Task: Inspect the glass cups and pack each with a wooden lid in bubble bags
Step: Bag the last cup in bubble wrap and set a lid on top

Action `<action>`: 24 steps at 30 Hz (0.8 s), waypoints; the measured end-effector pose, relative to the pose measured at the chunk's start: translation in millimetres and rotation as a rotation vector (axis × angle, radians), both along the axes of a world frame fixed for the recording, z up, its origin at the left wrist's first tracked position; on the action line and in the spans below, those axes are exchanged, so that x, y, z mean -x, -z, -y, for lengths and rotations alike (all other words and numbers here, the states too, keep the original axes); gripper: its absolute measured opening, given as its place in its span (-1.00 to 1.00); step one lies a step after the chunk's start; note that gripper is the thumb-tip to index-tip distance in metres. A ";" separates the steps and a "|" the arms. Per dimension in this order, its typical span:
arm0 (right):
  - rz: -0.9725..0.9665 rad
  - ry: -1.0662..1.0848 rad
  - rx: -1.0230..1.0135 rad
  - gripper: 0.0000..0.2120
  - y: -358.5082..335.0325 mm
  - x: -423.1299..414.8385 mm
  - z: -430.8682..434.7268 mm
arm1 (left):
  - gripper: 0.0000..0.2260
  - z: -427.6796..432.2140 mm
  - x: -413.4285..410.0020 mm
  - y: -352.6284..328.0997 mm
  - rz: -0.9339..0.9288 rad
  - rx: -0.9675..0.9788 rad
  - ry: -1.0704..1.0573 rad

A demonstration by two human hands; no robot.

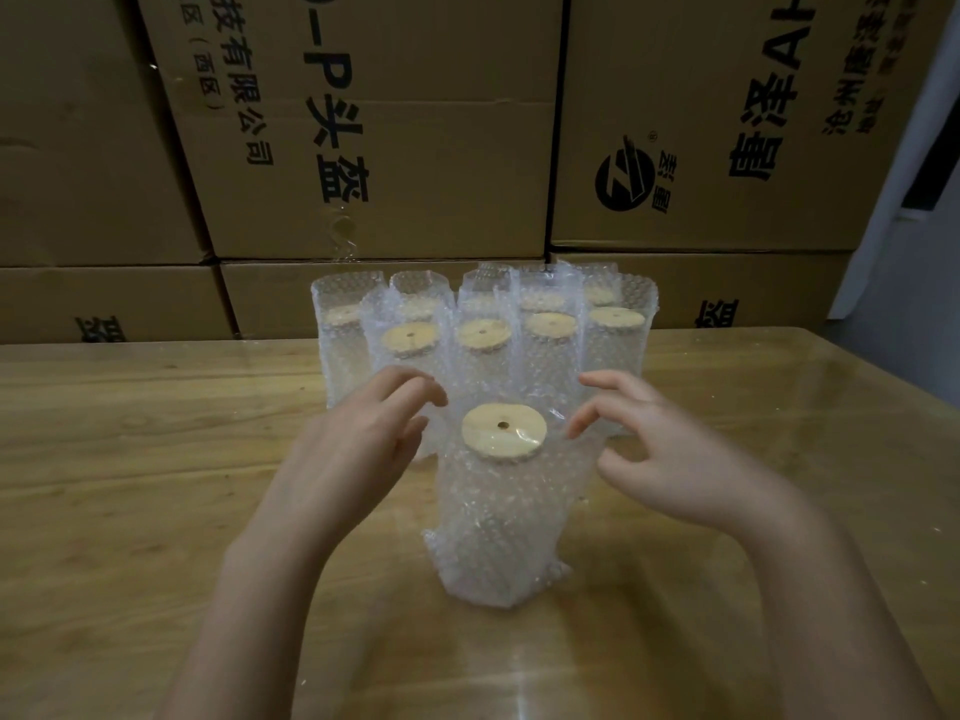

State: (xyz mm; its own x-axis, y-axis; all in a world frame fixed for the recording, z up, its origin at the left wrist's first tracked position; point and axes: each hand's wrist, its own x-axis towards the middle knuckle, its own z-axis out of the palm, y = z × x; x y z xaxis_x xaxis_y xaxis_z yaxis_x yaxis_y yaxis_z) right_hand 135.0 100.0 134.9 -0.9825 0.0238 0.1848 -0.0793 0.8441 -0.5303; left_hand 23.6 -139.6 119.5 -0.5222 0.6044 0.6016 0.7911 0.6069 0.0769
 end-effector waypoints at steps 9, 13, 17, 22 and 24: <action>-0.244 0.124 -0.058 -0.88 -8.3 0.7 5.1 | -0.90 1.1 -6.5 -8.2 -0.136 -0.044 -0.154; -0.422 0.190 -0.165 -0.93 -5.9 4.1 8.9 | -0.91 2.4 -12.4 -16.2 -0.185 -0.091 -0.183; -0.560 0.236 -0.294 -0.96 -3.6 6.2 11.8 | -0.95 6.9 -23.2 -27.5 -0.178 -0.088 -0.180; -0.461 0.145 -0.142 -0.93 -2.2 5.6 6.6 | -0.98 19.0 -32.0 -36.1 -0.088 0.025 -0.098; -0.430 0.105 -0.067 -0.92 -2.4 5.5 5.2 | -0.89 22.5 -29.5 -36.4 -0.016 0.047 -0.079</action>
